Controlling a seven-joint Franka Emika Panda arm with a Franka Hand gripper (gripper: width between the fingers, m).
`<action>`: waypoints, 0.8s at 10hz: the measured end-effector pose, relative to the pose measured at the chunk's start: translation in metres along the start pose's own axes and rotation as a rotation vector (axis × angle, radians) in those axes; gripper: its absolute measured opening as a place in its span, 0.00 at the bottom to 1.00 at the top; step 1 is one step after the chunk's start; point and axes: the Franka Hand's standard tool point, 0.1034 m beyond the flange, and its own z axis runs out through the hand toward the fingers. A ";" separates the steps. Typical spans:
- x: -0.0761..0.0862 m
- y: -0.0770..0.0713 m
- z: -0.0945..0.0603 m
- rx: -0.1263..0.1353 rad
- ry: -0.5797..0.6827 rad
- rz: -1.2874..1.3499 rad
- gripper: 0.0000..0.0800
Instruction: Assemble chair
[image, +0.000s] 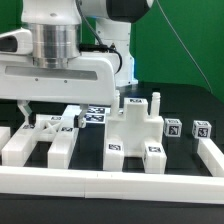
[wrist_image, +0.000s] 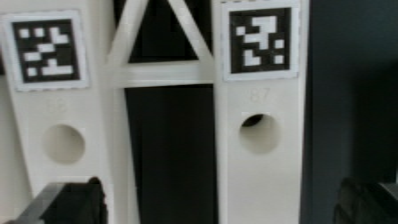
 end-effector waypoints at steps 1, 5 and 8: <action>-0.001 -0.003 0.003 0.000 -0.005 -0.001 0.81; -0.002 -0.005 0.015 -0.004 -0.022 -0.006 0.81; -0.005 -0.004 0.022 -0.006 -0.034 -0.005 0.81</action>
Offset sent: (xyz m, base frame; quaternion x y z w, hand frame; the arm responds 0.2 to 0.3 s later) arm 0.0079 0.0055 -0.0104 -0.0023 0.0050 0.0118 0.9999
